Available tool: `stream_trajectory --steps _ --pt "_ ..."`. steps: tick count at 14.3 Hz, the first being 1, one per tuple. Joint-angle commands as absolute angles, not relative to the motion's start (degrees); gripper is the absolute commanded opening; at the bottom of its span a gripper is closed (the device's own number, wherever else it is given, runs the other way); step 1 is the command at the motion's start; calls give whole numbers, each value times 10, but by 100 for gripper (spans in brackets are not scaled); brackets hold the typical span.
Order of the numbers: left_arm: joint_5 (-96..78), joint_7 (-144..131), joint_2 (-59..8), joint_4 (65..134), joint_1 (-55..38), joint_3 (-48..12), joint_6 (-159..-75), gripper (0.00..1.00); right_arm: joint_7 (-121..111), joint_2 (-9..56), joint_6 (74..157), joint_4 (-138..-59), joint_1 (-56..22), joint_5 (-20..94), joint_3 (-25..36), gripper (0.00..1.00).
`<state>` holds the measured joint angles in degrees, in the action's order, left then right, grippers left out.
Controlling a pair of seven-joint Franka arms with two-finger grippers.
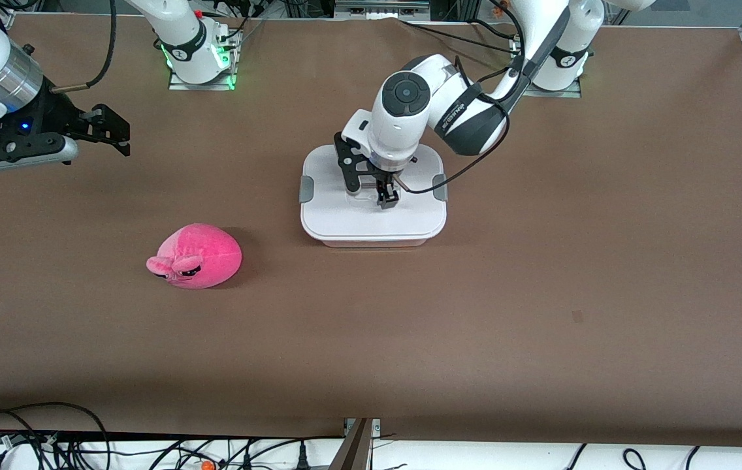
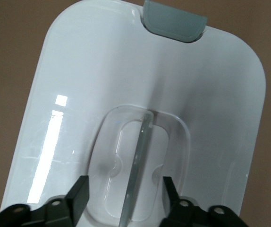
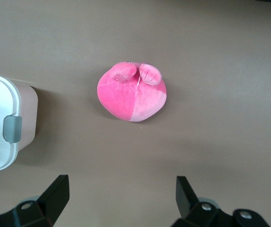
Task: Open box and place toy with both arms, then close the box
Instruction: 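Lift the lid off with the left gripper while the right gripper grasps the plush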
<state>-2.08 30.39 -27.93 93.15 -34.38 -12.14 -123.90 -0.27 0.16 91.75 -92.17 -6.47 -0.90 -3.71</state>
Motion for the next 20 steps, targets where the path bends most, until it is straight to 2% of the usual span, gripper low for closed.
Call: stream_trajectory --steps 1,5,7,11,17,20 --pt "-6 317 -278 930 -339 -132 -1245 0 -8 23 922 -924 -57 -3 -39 100" --pt "-7 318 -260 930 -334 -141 -1224 0 -11 115 940 -923 -55 -2 -39 100" --pt "-7 317 -238 930 -330 -141 -1212 0 -12 146 981 -924 -53 3 -40 100" --pt "-7 337 -190 926 -330 -141 -1182 0 -7 156 986 -928 -52 7 -39 100" --pt "-29 359 -93 925 -232 -123 -968 0 -4 178 1007 -935 -44 11 -39 100" --pt "-30 467 -76 927 -174 -92 -928 0 8 216 1046 -935 -44 15 -39 99"
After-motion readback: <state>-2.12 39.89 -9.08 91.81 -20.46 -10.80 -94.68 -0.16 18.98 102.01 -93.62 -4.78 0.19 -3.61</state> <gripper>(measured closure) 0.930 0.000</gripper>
